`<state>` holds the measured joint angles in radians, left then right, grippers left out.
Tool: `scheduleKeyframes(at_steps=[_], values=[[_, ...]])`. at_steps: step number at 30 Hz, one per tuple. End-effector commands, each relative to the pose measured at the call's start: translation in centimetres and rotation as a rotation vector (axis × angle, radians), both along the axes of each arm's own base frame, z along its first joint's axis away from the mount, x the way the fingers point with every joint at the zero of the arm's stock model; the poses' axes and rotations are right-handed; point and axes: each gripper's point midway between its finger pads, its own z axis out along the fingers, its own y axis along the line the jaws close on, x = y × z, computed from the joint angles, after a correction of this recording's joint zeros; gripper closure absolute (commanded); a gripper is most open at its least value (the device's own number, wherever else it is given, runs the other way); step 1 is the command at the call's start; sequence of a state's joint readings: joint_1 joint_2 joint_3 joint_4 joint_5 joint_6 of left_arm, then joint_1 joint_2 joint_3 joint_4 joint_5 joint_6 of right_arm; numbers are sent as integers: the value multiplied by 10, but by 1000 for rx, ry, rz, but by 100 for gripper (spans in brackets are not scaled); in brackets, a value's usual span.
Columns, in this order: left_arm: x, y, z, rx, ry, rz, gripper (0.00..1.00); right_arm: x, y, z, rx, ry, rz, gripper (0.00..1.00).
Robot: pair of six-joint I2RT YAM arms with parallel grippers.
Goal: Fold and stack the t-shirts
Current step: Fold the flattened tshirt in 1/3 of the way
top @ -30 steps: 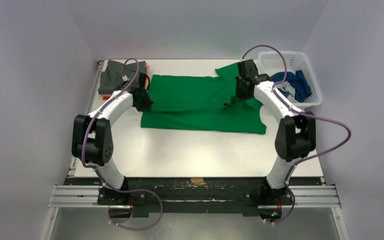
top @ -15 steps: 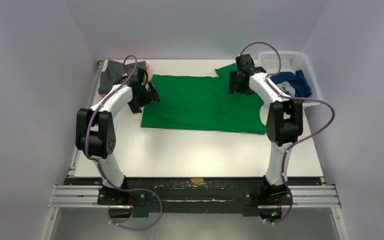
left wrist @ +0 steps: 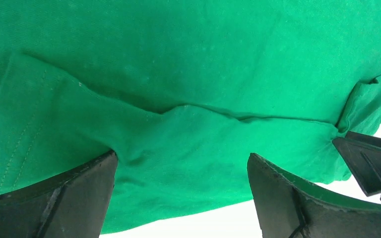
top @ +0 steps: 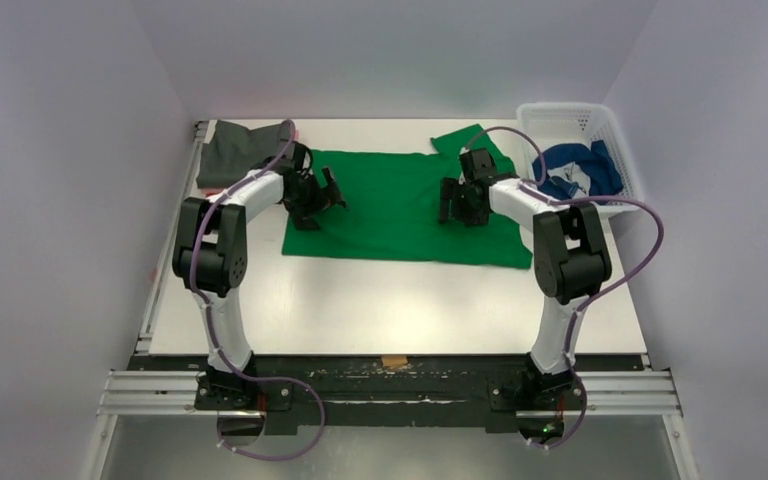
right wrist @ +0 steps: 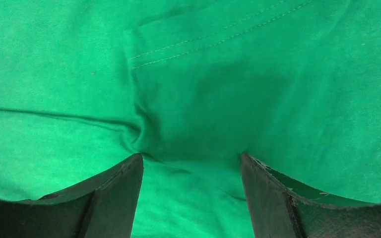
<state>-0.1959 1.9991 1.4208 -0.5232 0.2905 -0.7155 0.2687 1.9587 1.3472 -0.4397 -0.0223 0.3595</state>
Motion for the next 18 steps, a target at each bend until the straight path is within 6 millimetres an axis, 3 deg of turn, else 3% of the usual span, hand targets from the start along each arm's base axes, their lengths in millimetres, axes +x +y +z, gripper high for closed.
scheduleKeyframes(at_steps=[1, 9, 14, 18], values=[[-19, -5, -11, -3, 50, -7, 0, -13, -3, -10, 14, -4, -52, 30], [-107, -24, -30, 75, 147, -93, 0, -93, -23, -32, 20, 96, -136, 31], [-160, -14, -28, 105, 146, -81, 0, -132, -45, -26, -36, 112, -197, 31], [-200, -19, -36, 81, 165, -89, 0, -155, -60, -19, -85, 124, -234, 31]])
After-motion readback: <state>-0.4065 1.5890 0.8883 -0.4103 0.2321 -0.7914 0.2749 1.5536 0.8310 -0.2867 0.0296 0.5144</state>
